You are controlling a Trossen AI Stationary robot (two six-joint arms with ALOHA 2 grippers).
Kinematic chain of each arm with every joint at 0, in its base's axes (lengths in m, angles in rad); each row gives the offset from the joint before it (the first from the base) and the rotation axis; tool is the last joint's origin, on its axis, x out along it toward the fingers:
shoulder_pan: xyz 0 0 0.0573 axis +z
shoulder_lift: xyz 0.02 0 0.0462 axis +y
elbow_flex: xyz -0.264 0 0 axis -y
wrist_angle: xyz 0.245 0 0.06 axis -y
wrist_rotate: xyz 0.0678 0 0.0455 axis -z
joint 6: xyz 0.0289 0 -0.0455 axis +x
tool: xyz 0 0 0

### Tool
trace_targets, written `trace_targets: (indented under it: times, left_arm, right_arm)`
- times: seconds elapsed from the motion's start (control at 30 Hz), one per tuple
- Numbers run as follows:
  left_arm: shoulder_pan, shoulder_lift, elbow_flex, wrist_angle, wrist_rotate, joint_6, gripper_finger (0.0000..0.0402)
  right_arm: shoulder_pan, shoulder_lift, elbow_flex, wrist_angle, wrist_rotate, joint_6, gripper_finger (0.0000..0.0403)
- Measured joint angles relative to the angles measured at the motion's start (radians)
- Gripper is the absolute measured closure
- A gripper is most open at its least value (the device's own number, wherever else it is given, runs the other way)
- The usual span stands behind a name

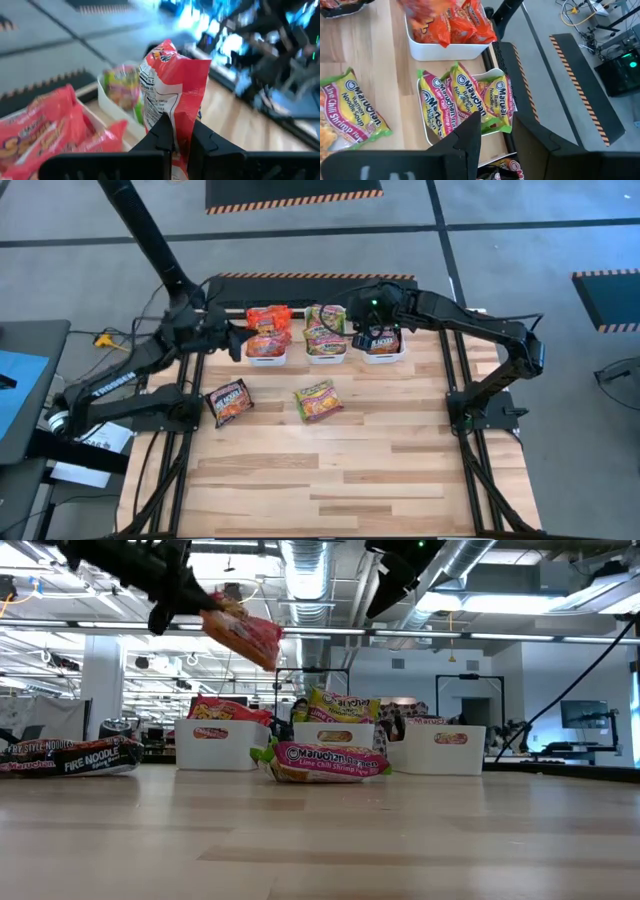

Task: Sort Maruchan noodles
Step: Put the orange noodle pack into the left white bin

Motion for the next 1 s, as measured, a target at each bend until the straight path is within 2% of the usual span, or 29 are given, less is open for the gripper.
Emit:
trace_targets:
  times: [0.17,0.33,0.57,0.73,1.0]
  left_arm:
    - [0.0,-0.058,-0.215,0.21,-0.051,-0.04,0.0396]
    - [0.001,-0.059,-0.319,0.308,-0.078,0.021,0.0396]
    - [0.005,-0.059,-0.335,0.276,-0.13,0.17,0.0396]
    - [0.058,-0.059,-0.334,0.247,-0.133,0.223,0.0395]
    - [0.152,-0.032,-0.333,0.189,0.006,0.245,0.0395]
  right_arm:
    - [0.0,0.001,0.0,0.0,-0.001,-0.001,0.0268]
    - [0.0,0.001,0.0,0.0,-0.001,-0.001,0.0269]
    - [0.0,0.001,0.0,0.001,-0.001,0.007,0.0269]
    - [0.0,0.001,0.0,0.001,-0.001,0.014,0.0269]
    - [0.0,0.001,0.0,0.002,-0.001,0.024,0.0269]
